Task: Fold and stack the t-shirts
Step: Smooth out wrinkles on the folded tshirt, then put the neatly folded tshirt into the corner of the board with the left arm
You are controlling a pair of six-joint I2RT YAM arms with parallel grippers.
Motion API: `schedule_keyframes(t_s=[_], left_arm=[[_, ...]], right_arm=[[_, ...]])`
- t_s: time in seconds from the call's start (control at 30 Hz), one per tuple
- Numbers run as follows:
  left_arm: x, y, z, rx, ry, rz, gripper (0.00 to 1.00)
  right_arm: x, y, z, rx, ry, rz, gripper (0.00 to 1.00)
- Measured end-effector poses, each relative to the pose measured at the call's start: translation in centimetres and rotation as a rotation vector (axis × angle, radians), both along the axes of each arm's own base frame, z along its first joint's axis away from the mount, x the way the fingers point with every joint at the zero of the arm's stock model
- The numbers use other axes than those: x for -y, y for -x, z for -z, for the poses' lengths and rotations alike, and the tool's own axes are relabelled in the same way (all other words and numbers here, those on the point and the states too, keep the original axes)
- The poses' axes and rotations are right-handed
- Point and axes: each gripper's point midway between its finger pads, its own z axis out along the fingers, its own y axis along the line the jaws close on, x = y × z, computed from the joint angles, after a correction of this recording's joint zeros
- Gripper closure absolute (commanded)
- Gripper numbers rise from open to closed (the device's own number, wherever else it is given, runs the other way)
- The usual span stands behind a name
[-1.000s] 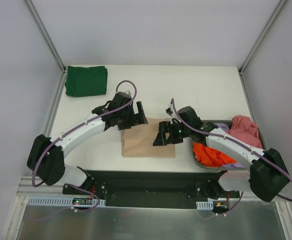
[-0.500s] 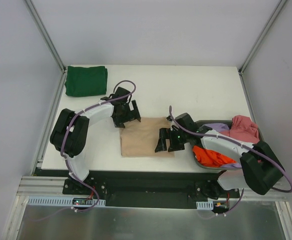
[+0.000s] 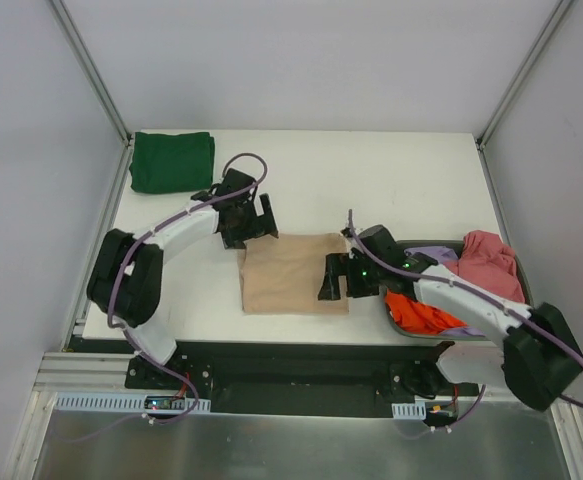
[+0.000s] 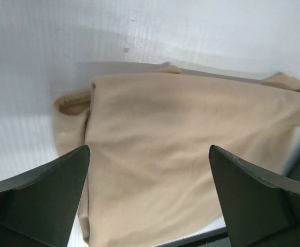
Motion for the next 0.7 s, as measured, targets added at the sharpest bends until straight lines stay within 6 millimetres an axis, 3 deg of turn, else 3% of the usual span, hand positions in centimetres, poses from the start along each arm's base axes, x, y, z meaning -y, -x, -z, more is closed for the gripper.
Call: schedule_keyframes(t_s=[0.2,0.3,0.4,0.53,0.7], left_arm=[[-1.0,1.2,-8.1,0.218,0.062,0.023,0.01],[-2.3,2.9,-9.9,0.289,0.072,0.010,0.01],[-3.4,4.7,-8.1,0.260,0.043,0.001,0.01],[-4.4,6.8,-3.0,0.107,-0.027,0.007,0.01],[-4.7,7.5,1.4,-0.031,-0.088,0.013,0.04]], right_arm=[[2.3,-2.8,-8.6,0.383,-0.070,0.095,0.04],[5.2,-3.7,-11.2,0.550,-0.063,0.220,0.04],[8.6,-3.7,-10.5,0.631,-0.013,0.340,0.04],[11.8,-3.0,-7.6,0.659,0.070,0.427,0.04],[13.5,-2.9,-7.2,0.702,0.092,0.487,0.04]])
